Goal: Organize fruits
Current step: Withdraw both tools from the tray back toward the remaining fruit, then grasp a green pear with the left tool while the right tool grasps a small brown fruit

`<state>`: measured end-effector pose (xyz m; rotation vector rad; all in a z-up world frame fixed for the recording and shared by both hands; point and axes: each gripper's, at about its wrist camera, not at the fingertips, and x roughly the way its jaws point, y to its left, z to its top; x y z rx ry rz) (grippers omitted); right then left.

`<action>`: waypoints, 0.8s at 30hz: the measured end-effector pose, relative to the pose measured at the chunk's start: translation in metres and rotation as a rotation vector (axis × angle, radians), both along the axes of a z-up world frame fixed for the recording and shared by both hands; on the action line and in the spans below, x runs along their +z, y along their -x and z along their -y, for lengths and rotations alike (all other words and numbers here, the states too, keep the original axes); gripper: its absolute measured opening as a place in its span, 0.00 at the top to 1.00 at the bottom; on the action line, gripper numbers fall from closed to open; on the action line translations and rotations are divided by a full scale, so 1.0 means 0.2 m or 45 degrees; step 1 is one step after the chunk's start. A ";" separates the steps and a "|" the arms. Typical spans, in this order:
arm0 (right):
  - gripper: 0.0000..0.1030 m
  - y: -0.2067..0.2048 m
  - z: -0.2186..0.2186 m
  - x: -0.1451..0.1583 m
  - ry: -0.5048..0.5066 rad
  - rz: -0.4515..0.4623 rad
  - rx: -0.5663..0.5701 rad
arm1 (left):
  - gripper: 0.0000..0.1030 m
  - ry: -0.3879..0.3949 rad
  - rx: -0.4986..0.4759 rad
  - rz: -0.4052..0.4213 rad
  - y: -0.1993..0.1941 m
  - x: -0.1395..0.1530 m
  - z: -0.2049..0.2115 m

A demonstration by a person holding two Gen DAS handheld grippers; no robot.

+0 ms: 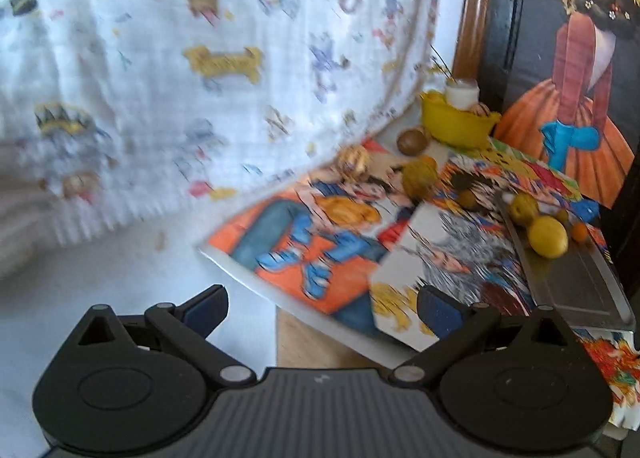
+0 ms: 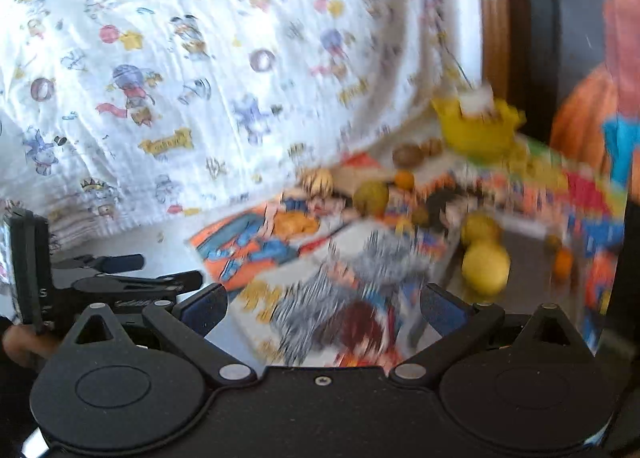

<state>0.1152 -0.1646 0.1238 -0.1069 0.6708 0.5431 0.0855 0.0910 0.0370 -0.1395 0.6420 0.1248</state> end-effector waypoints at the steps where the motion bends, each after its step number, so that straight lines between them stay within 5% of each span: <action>1: 0.01 -0.02 -0.01 0.01 0.030 0.016 0.020 | 0.00 -0.010 0.001 0.009 -0.01 0.01 -0.02; 9: 0.01 -0.13 -0.09 0.06 0.260 0.132 0.205 | 0.00 -0.043 -0.023 0.041 -0.03 0.09 -0.14; 16: 0.01 -0.24 -0.13 0.06 0.337 0.241 0.301 | 0.00 -0.060 -0.095 0.081 -0.12 0.15 -0.14; 24: 0.01 -0.47 -0.03 -0.20 0.276 0.092 0.191 | 0.00 -0.088 -0.150 0.045 -0.29 0.10 -0.08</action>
